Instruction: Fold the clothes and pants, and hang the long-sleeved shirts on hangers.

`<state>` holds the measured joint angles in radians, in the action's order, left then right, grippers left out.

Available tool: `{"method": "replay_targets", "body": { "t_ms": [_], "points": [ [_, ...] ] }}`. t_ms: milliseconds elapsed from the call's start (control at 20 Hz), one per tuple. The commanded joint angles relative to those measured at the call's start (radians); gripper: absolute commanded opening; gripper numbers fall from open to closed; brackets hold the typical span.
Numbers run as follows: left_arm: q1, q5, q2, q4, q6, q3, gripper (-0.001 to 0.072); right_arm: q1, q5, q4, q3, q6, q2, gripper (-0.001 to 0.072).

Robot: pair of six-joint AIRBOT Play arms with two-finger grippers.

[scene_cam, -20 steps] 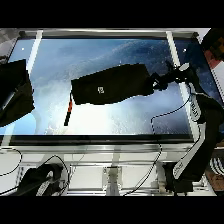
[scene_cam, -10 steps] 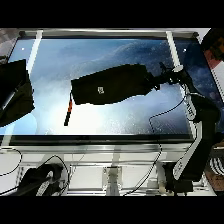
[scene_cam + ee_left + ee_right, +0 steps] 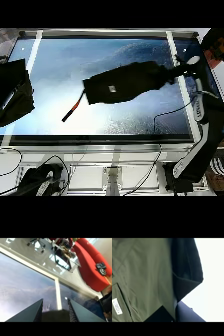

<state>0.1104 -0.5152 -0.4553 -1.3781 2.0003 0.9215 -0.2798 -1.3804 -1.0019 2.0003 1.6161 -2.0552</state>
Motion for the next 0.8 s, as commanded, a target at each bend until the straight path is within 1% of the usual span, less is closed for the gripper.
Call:
{"method": "replay_targets", "body": {
  "t_ms": [0, 100, 150, 250, 450, 500, 650, 750],
  "points": [
    [0.0, 0.021, 0.0, 0.003, 0.0, 0.0, 0.0367, -0.151, -0.135, -0.192, 0.037, 0.034, 0.068, 0.0002],
    [0.0, 0.045, 0.0, 0.004, 0.0, 0.0, 0.0367, -0.25, -0.161, -0.218, 0.037, 0.043, 0.114, 0.0002],
    [0.0, 0.06, 0.0, 0.004, 0.0, 0.0, 0.0366, -0.301, -0.164, -0.241, 0.038, 0.065, 0.143, 0.0002],
    [0.0, 0.093, 0.0, 0.004, 0.005, 0.0, 0.036, -0.389, -0.188, -0.322, 0.038, 0.1, 0.192, 0.0001],
    [0.0, 0.119, 0.0, 0.004, 0.012, 0.0, 0.036, -0.53, -0.317, -0.651, 0.039, 0.105, 0.274, 0.0002],
    [0.0, 0.119, 0.0, 0.004, 0.012, 0.0, 0.036, -0.559, -0.323, -0.701, 0.04, 0.112, 0.294, 0.0002],
    [0.0, 0.119, -0.001, 0.004, 0.012, 0.0, 0.036, -0.641, -0.32, -0.748, 0.04, 0.153, 0.354, 0.0001],
    [0.0, 0.119, -0.006, 0.004, 0.012, 0.0, 0.036, -0.673, -0.328, -0.761, 0.04, 0.156, 0.376, 0.0002]
  ]
}}
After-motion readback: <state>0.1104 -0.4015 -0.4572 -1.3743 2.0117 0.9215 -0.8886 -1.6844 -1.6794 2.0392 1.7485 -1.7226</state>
